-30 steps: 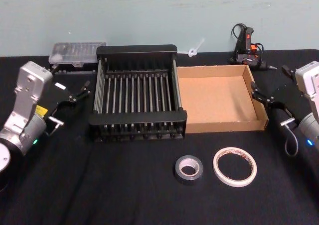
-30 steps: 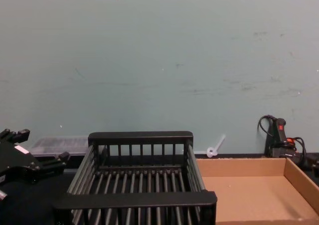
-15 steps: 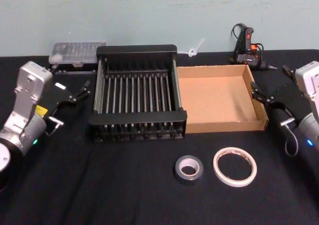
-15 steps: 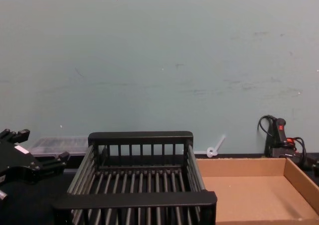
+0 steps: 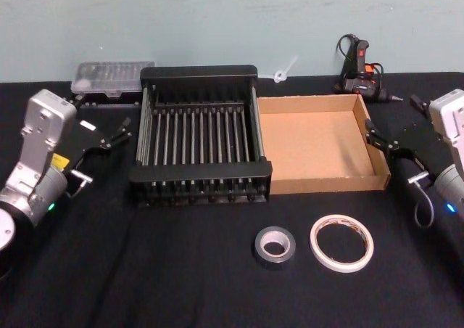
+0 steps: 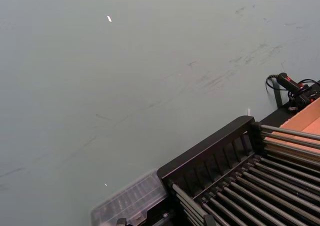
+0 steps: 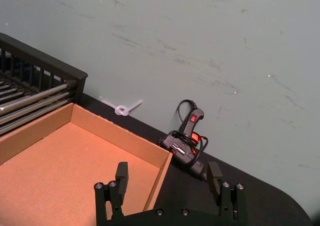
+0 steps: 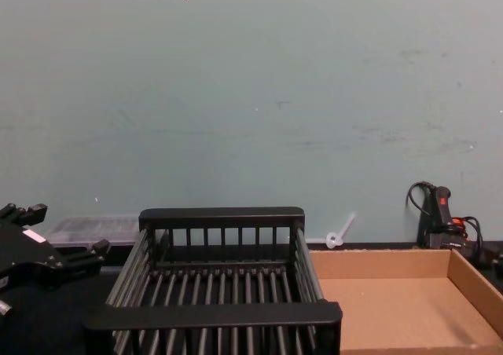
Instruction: Pick up the white tape and place it into the black box , Pick up the silver tape and place it into the brown box.
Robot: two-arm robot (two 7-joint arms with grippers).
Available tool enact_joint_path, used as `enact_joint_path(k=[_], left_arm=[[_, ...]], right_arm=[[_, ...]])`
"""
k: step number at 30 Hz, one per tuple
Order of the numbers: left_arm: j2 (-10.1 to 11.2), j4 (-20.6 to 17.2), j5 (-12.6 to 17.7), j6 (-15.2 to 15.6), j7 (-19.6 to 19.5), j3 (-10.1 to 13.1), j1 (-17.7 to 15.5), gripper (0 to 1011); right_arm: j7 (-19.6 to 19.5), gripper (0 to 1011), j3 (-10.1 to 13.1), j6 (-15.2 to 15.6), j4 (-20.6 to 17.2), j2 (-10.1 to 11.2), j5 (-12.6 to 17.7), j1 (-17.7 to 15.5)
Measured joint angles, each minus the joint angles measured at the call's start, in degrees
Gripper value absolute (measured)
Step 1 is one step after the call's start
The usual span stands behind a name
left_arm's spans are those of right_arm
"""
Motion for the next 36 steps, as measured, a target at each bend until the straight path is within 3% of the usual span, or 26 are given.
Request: enact_joint_path(k=[14, 30, 36], left_arm=[[0.0, 0.0, 0.0, 0.0, 0.0, 0.0, 0.0, 1001], [0.0, 0.0, 0.0, 0.0, 0.0, 0.0, 0.0, 1001], [0.0, 0.0, 0.0, 0.0, 0.0, 0.0, 0.0, 1001]], right_arm=[[1.45, 1002, 2.25, -0.02, -1.0, -0.62, 0.11, -1.03], [4.12, 1002, 6.0, 4.81, -7.62, 0.27, 2.69, -5.67], [4.46, 1002, 7.78, 6.62, -11.73, 0.81, 3.46, -8.65]])
